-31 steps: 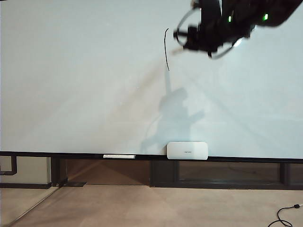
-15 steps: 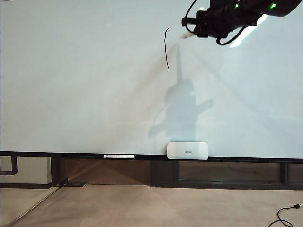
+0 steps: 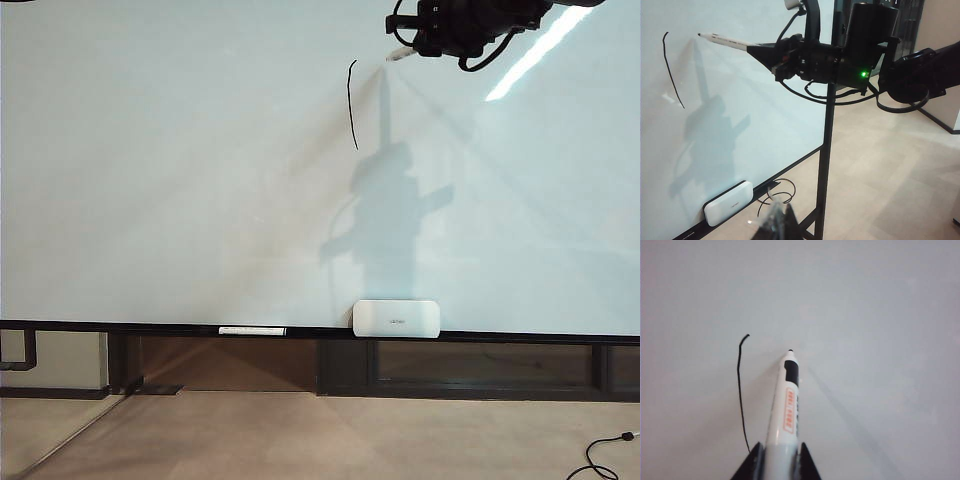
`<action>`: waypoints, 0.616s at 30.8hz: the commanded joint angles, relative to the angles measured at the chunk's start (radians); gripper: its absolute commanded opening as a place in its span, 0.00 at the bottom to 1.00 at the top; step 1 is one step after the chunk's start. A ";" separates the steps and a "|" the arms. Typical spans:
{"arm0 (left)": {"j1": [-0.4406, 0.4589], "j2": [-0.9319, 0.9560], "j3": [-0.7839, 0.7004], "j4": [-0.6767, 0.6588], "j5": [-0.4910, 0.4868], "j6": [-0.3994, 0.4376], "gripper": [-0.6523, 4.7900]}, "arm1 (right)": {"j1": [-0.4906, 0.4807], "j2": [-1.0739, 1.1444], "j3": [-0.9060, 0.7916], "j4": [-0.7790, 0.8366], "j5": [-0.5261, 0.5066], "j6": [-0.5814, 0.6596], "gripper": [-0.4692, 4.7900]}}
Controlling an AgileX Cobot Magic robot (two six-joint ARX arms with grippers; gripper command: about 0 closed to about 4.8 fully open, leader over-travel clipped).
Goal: Reach to the right to find the marker pen, pick it up, and write the number 11 on the whiteboard.
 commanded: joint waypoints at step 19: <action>-0.002 -0.002 0.006 -0.002 0.011 0.009 0.11 | -0.035 -0.004 0.002 -0.008 0.021 -0.006 0.08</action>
